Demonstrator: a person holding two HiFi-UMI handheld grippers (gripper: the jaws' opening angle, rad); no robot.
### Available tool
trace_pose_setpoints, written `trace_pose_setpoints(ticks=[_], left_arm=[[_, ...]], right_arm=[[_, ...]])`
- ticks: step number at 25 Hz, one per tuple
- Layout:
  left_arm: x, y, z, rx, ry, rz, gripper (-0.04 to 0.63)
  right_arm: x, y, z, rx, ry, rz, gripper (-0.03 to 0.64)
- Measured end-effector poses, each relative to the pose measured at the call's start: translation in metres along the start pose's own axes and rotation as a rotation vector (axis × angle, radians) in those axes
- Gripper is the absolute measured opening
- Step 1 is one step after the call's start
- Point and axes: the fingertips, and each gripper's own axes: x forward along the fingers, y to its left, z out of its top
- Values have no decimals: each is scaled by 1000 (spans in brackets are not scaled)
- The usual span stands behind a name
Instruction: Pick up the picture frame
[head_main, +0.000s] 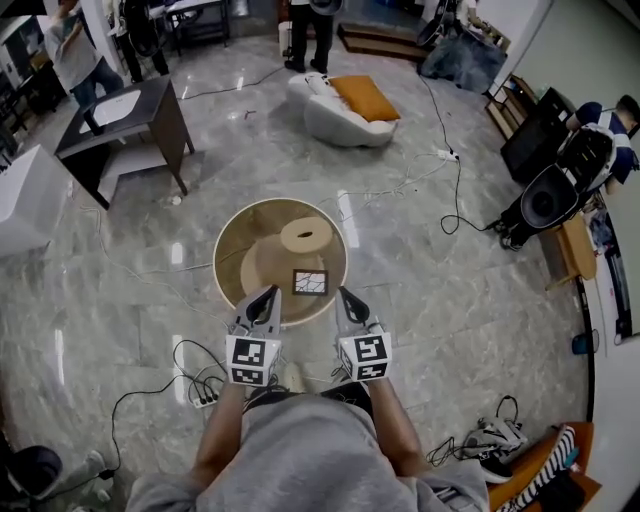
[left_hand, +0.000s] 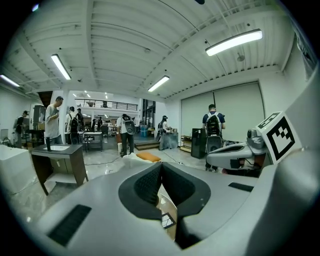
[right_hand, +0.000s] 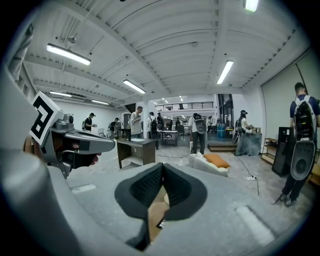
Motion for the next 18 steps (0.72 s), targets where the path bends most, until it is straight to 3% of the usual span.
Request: trace_pose_setpoints(ticks=[9,18], left_arm=[[36,30,1,-33,8,39,18],[105,40,-18,-103,85,129,18]], right_arm=[[47,-27,8,-11,15,12,-2],[113,-82,-13,11,82,123,-2]])
